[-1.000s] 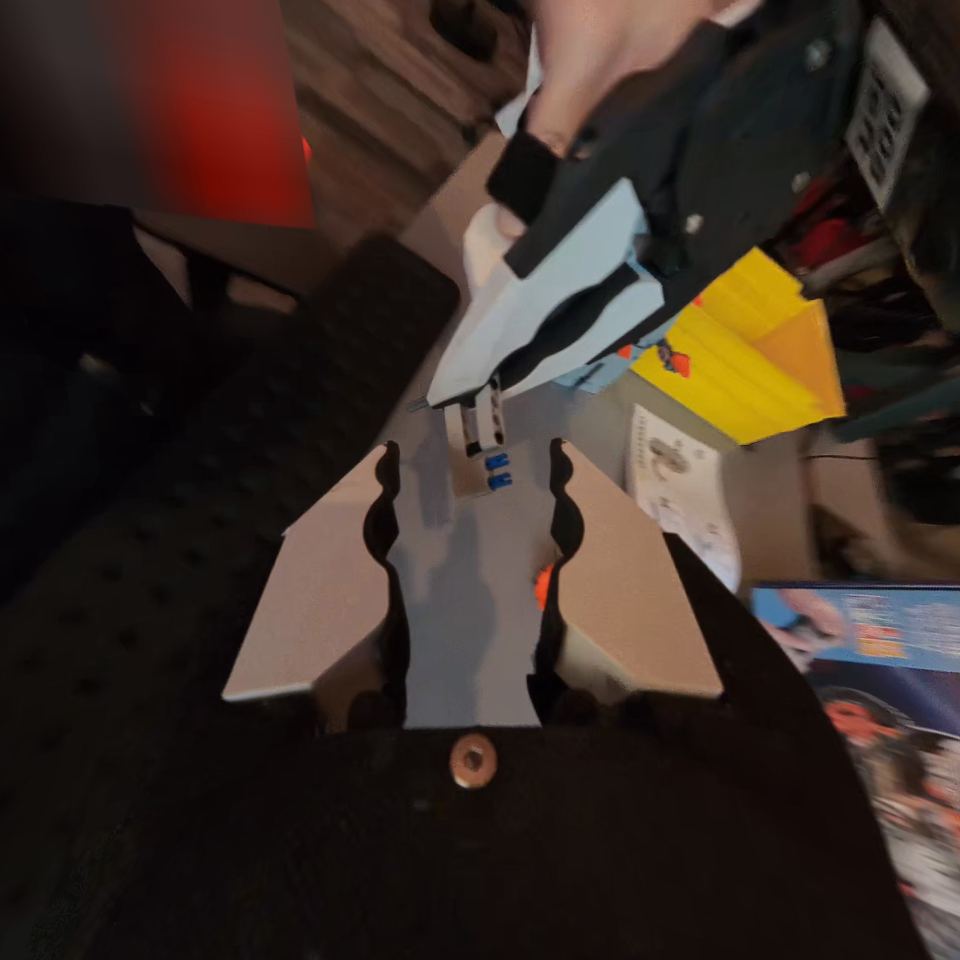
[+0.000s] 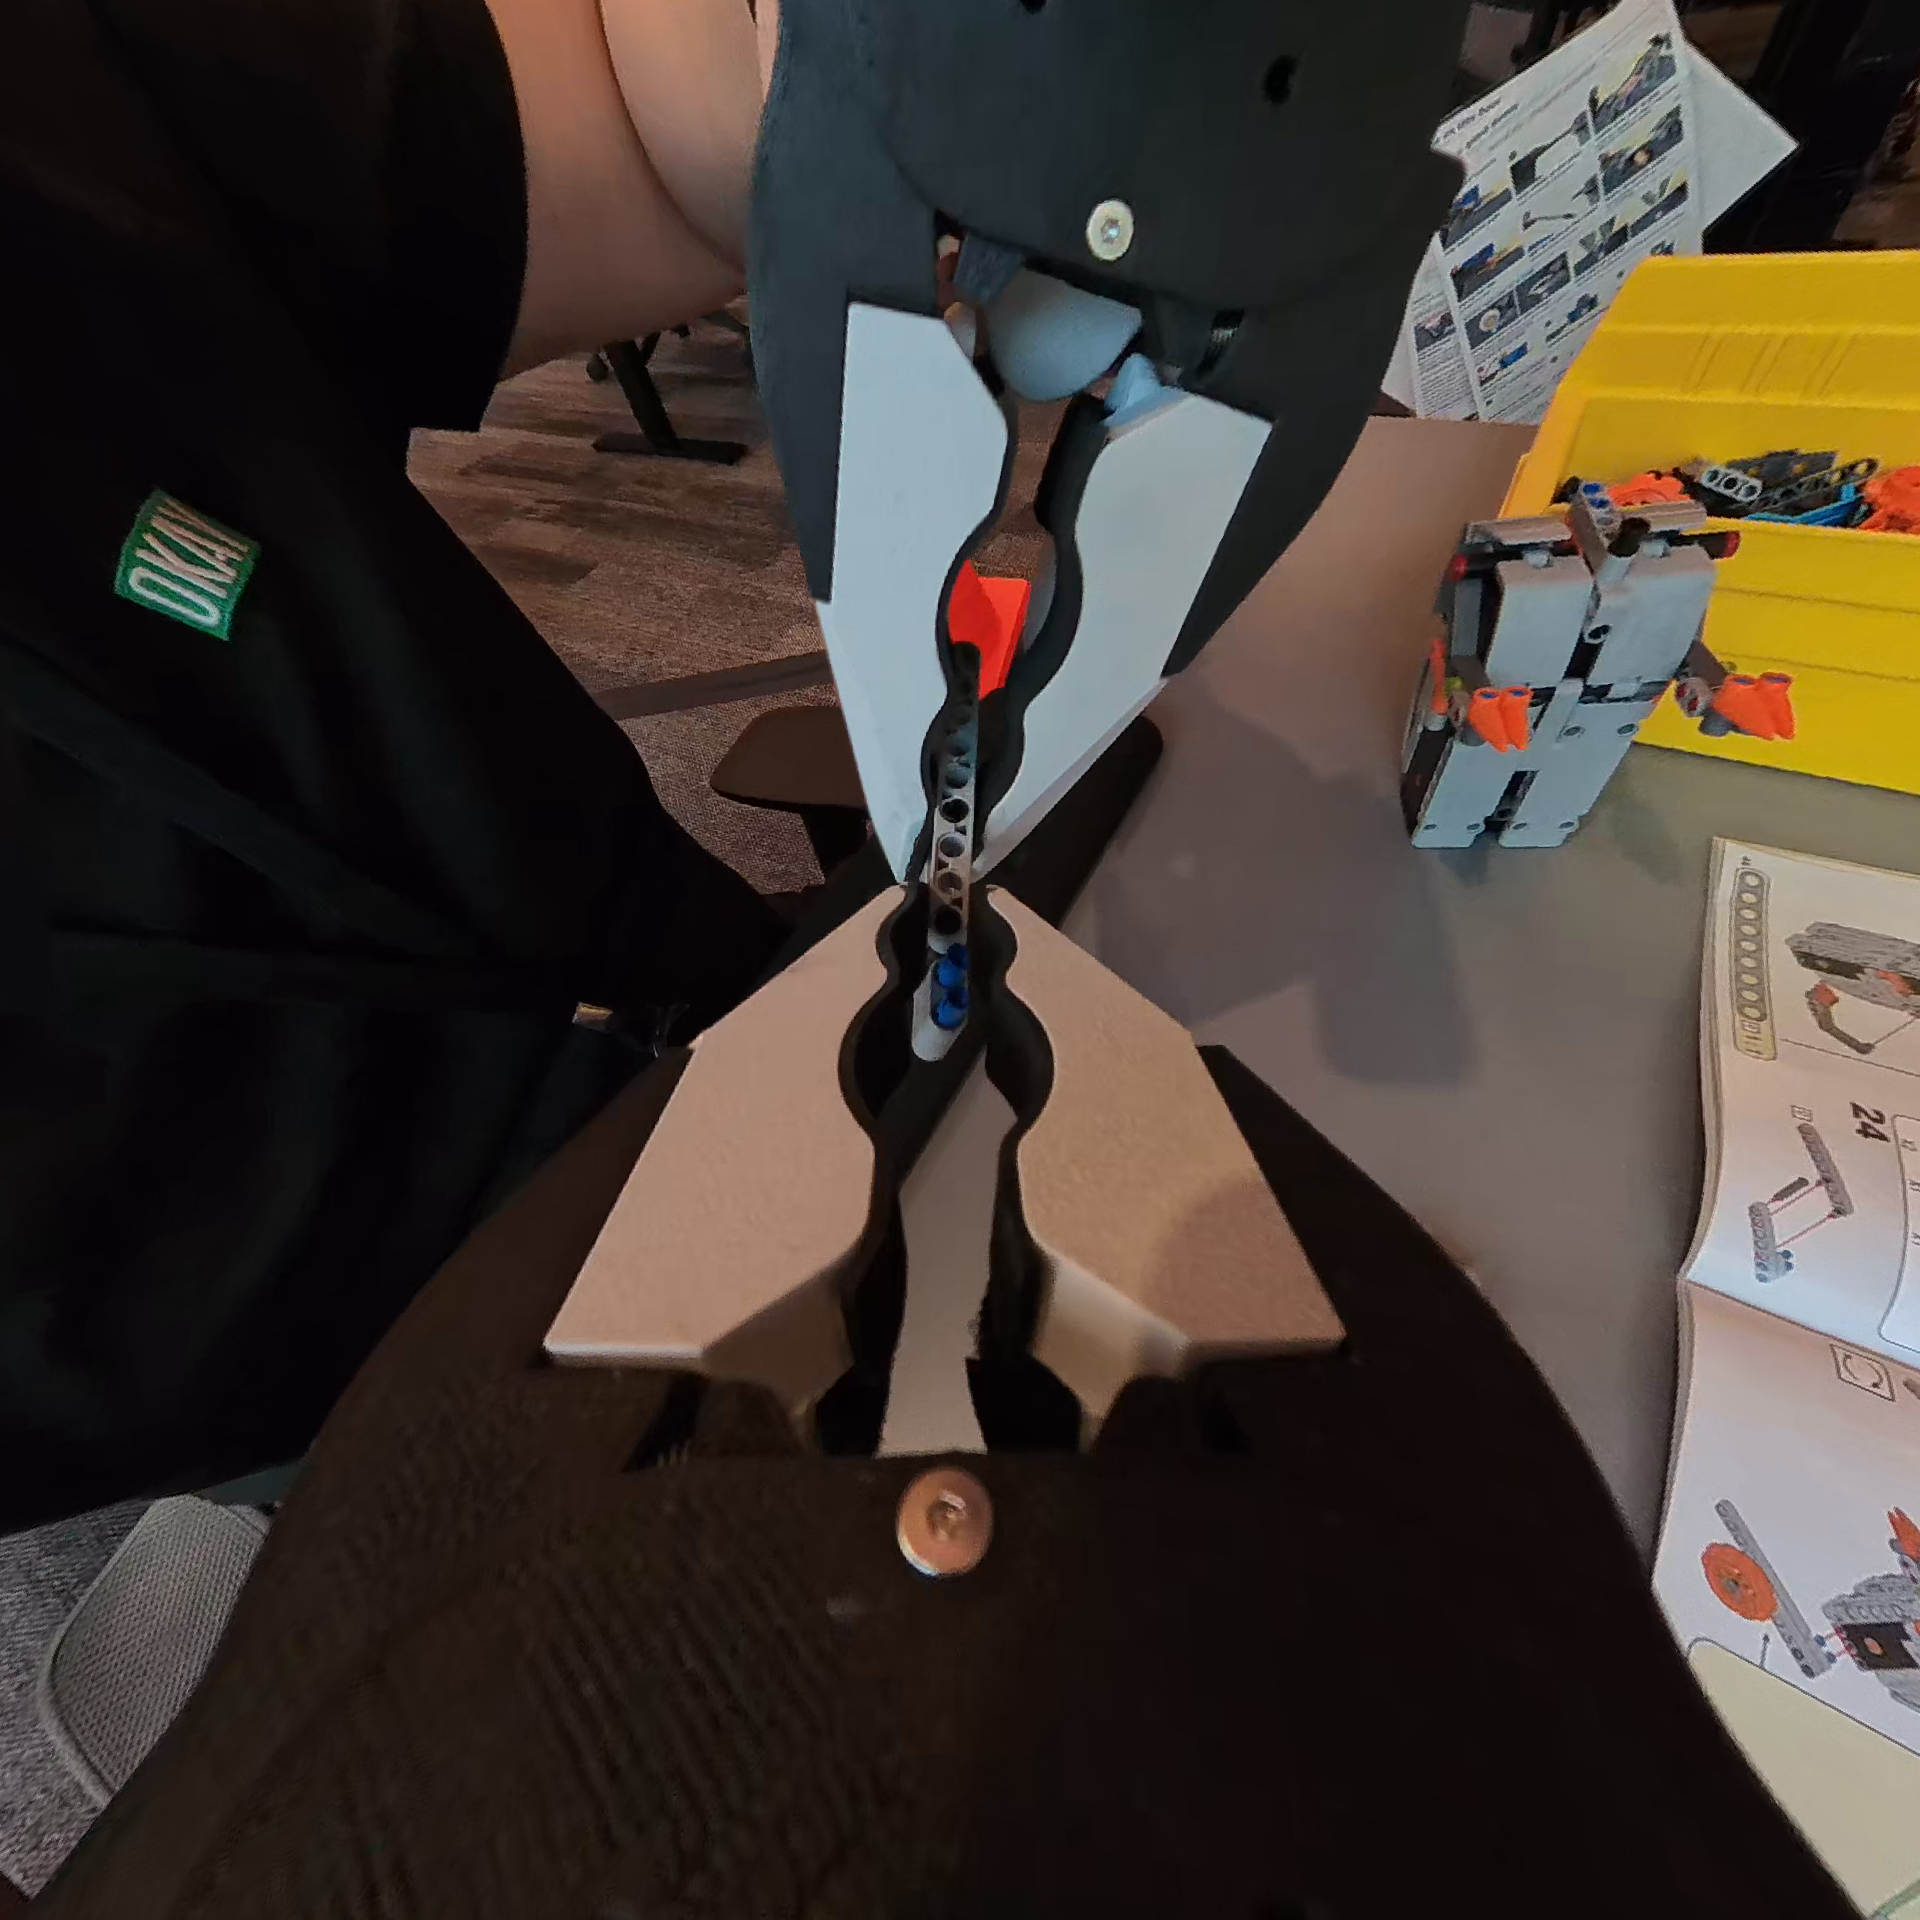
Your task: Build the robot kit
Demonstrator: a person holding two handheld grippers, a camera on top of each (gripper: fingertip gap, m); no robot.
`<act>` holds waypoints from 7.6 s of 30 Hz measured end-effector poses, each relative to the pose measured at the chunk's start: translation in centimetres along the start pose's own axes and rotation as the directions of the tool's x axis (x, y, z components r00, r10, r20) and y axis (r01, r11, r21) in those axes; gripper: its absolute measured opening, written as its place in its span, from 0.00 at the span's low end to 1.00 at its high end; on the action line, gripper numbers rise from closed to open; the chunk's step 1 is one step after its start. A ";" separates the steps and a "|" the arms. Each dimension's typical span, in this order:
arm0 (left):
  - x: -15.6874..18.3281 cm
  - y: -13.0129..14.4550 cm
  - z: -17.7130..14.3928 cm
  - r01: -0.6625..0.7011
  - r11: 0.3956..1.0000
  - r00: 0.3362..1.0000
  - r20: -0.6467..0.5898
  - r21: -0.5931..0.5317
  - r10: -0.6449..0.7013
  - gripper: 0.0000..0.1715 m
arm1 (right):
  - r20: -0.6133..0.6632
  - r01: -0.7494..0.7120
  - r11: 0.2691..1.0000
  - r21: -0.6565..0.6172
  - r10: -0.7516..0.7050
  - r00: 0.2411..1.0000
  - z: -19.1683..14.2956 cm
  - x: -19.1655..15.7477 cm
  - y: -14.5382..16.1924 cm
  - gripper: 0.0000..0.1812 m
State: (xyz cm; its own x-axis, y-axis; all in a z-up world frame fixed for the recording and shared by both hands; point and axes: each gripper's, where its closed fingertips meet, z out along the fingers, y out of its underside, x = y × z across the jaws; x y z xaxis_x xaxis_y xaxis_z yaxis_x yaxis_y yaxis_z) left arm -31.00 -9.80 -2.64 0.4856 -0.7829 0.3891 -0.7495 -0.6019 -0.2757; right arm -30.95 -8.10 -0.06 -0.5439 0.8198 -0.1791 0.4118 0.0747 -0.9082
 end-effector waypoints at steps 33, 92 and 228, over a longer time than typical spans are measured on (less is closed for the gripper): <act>0.4 -0.6 -3.0 0.066 0.995 0.994 -0.087 0.074 -0.059 0.03 | -0.372 0.586 0.519 -0.622 -0.855 0.362 0.0 0.8 -1.1 0.28; -1.0 -3.0 -9.9 0.051 0.265 0.997 -0.063 0.963 0.038 0.26 | -0.678 0.414 0.638 -0.649 -0.732 0.067 -4.1 4.6 -5.0 0.14; -3.2 -0.2 -1.7 -0.112 0.992 0.993 0.019 -0.052 0.113 0.03 | -0.508 0.387 0.836 -0.389 -0.546 0.667 -3.8 4.8 0.5 0.16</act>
State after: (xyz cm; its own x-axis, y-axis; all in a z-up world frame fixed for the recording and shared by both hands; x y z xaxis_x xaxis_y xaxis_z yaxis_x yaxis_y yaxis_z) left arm -33.10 -6.90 -2.35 0.4060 -0.8489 0.3384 -0.8216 -0.5012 -0.2716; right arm -30.60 -1.98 0.10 -0.2160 0.7940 0.5682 0.4182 0.6011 -0.6810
